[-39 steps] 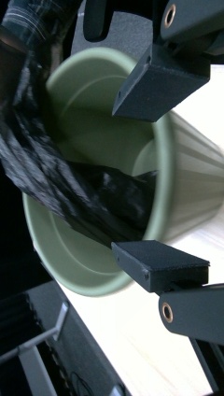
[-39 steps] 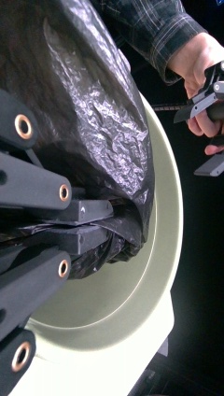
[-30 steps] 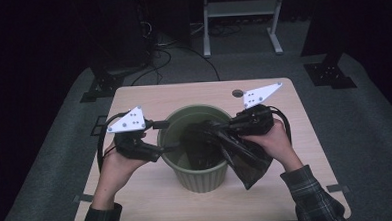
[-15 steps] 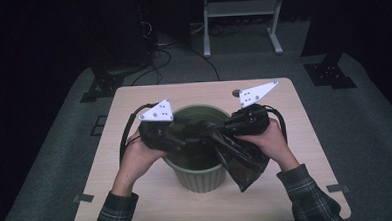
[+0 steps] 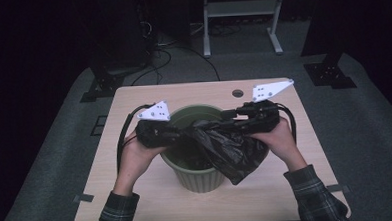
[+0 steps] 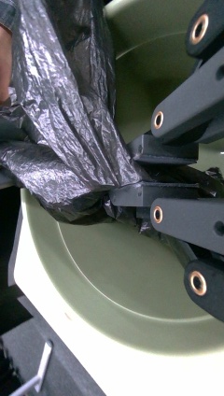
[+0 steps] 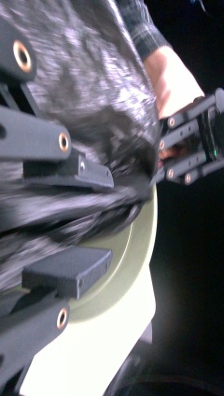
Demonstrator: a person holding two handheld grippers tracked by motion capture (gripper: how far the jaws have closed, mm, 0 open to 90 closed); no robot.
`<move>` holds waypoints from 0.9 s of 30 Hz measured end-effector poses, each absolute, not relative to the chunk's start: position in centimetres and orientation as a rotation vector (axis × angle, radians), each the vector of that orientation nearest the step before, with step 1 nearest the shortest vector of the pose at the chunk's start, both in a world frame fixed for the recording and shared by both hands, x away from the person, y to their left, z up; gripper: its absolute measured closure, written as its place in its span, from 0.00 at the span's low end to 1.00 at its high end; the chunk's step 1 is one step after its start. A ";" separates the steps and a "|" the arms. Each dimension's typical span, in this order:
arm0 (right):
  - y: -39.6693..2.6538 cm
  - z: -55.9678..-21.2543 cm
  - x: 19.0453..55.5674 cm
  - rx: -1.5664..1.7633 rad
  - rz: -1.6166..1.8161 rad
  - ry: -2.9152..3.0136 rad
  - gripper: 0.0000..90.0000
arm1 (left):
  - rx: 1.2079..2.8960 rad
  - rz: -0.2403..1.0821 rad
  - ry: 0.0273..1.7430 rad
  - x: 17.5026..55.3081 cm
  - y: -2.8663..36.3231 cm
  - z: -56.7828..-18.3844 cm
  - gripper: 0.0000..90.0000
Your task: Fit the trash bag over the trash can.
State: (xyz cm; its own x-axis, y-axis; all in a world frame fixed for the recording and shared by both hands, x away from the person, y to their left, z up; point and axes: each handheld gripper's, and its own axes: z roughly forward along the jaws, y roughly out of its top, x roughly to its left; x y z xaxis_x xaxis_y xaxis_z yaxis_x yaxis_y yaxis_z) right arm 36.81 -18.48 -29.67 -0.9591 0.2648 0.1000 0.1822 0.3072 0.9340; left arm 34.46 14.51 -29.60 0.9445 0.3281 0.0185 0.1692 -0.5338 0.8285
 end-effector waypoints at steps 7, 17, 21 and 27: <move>-22.1 -30.0 35.8 0.493 1.775 2.455 0.55 | 2.142 0.221 0.396 34.1 15.4 -29.8 0.91; -23.8 -31.2 33.7 0.509 1.814 2.425 0.51 | 2.139 0.222 0.432 33.9 15.7 -29.8 0.91; -22.6 -31.7 33.6 0.490 1.807 2.472 0.66 | 2.141 0.221 0.426 33.8 15.6 -29.8 0.91; -21.5 -31.8 34.4 0.506 1.706 2.488 1.00 | 2.154 0.228 0.406 33.0 15.4 -29.7 0.91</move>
